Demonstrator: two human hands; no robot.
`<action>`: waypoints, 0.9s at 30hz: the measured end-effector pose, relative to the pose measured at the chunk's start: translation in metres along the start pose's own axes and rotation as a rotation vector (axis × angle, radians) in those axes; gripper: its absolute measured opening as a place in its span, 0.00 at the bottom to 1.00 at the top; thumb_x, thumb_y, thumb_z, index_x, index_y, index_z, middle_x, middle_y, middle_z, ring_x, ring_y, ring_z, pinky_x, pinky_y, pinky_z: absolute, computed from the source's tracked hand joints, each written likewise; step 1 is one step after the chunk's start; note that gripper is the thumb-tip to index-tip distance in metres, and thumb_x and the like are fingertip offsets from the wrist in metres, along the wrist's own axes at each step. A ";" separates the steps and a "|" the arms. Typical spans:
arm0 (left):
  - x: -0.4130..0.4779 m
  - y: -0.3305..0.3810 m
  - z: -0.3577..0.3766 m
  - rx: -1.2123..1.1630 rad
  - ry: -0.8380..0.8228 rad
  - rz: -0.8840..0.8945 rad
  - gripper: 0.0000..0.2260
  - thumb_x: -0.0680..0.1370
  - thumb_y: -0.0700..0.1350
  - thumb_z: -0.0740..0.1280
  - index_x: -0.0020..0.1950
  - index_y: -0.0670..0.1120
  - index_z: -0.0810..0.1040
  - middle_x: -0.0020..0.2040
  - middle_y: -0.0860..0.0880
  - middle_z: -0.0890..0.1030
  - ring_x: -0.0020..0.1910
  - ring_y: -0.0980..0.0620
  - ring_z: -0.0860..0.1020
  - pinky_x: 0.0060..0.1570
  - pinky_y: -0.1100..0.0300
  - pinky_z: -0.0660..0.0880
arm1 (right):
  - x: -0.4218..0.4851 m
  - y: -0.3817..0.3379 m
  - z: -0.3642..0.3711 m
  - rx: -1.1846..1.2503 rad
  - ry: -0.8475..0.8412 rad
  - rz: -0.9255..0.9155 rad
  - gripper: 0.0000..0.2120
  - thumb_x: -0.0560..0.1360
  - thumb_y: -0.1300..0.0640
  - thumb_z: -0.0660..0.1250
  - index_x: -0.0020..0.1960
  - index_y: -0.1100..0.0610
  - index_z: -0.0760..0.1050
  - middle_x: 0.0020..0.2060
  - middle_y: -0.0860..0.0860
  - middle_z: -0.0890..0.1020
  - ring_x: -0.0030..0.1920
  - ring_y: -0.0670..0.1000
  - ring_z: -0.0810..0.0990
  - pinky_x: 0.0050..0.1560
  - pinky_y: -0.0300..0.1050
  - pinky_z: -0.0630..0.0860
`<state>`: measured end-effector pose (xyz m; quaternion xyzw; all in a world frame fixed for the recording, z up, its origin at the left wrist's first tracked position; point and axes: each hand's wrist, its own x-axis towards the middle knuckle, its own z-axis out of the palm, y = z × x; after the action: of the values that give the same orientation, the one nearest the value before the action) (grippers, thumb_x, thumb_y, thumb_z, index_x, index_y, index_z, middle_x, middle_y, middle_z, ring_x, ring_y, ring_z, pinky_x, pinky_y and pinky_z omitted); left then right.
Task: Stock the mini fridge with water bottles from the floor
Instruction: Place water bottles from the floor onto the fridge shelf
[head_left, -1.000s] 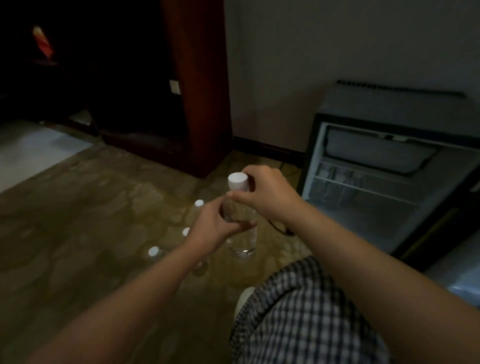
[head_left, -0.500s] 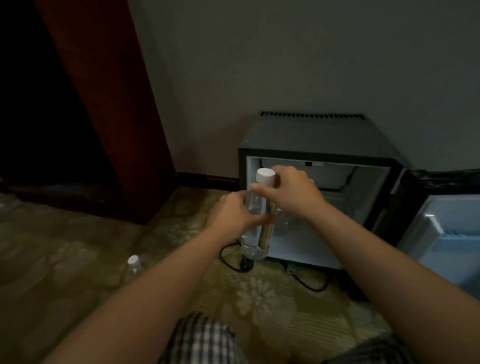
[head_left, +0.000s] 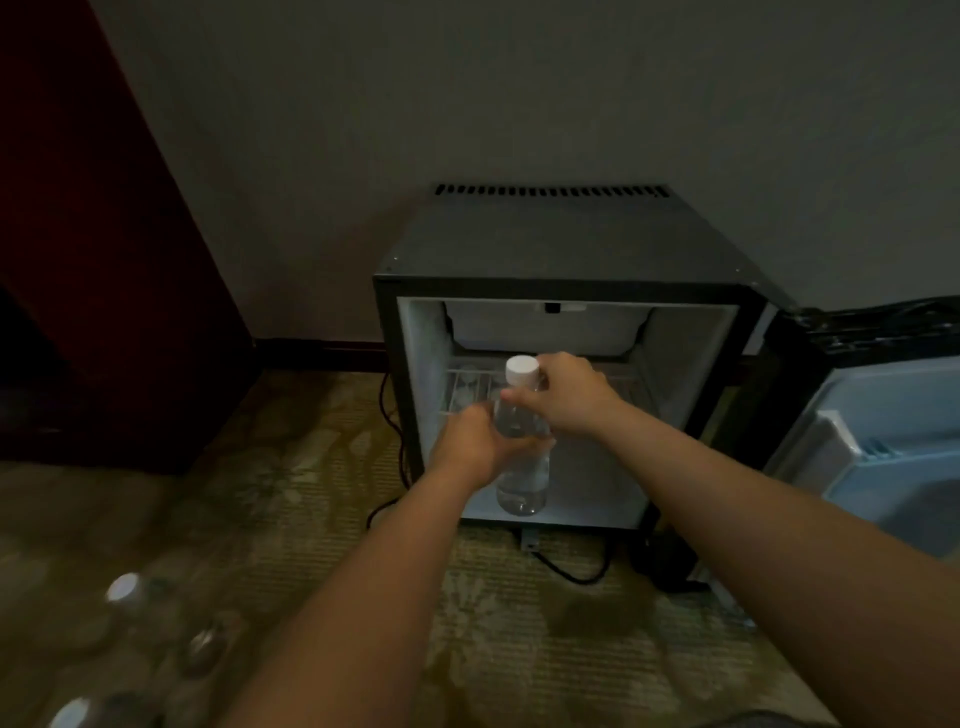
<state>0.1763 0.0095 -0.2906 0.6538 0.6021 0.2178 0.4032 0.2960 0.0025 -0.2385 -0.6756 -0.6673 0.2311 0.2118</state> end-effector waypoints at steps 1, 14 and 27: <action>0.009 -0.005 0.008 -0.027 -0.044 -0.010 0.23 0.66 0.56 0.75 0.56 0.49 0.76 0.54 0.47 0.81 0.55 0.48 0.78 0.58 0.49 0.76 | 0.005 0.009 0.007 -0.014 0.006 0.010 0.15 0.74 0.46 0.67 0.53 0.57 0.76 0.43 0.50 0.76 0.45 0.50 0.75 0.45 0.44 0.68; 0.070 -0.089 0.085 -0.223 -0.168 -0.125 0.15 0.79 0.43 0.63 0.65 0.43 0.73 0.63 0.44 0.77 0.62 0.47 0.75 0.61 0.58 0.71 | 0.038 0.104 0.100 0.069 0.006 0.177 0.13 0.75 0.48 0.66 0.55 0.55 0.76 0.52 0.53 0.82 0.55 0.53 0.79 0.56 0.48 0.74; 0.122 -0.110 0.130 -0.695 -0.119 -0.585 0.17 0.82 0.48 0.54 0.67 0.44 0.71 0.65 0.45 0.76 0.61 0.47 0.74 0.50 0.58 0.70 | 0.072 0.149 0.153 0.264 0.162 0.283 0.15 0.75 0.53 0.66 0.60 0.57 0.74 0.54 0.54 0.81 0.55 0.55 0.79 0.52 0.44 0.73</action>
<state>0.2309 0.0872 -0.4775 0.2935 0.6286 0.2460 0.6769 0.3251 0.0680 -0.4523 -0.7453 -0.5104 0.2889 0.3171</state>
